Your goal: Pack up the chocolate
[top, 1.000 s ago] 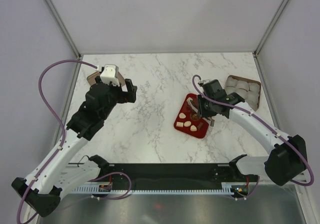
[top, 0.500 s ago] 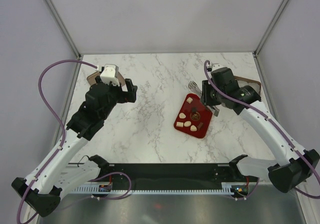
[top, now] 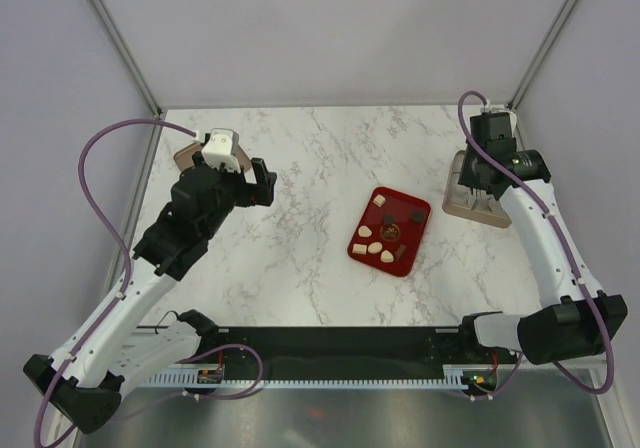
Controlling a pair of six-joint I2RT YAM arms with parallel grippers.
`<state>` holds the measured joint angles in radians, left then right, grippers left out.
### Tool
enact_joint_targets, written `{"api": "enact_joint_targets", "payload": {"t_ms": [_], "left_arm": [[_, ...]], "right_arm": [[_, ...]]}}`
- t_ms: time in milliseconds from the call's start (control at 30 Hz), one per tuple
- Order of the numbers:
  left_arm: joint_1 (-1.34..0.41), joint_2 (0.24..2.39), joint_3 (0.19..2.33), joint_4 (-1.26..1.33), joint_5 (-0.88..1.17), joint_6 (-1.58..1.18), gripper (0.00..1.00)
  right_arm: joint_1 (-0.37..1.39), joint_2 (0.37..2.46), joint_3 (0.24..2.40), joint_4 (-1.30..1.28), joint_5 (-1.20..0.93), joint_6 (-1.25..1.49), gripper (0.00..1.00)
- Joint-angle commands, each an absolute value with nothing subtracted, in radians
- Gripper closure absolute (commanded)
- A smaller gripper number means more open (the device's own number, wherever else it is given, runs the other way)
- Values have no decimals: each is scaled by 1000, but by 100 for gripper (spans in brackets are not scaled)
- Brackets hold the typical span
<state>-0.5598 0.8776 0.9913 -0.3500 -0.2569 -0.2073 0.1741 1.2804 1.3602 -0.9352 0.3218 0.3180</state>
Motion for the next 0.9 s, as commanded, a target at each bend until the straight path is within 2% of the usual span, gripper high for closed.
{"api": "enact_joint_targets", "payload": {"t_ms": [0,300,467,867], "left_arm": [[-551,893,1015,-331,-249,-201,0],[-542,900,1039,-359,-227,-216,0],[-538,910,1045,-360,-224,-218,0],[-538,922,1052,-379,-199,-229,0]], "right_arm": [[100,1308,1358,-905,387,324,75],[6,1368,1327,-856,403,325,75],[-104,1400,1318,-822,381,310,75],[-179,1469,1361,-782,338,324,73]]}}
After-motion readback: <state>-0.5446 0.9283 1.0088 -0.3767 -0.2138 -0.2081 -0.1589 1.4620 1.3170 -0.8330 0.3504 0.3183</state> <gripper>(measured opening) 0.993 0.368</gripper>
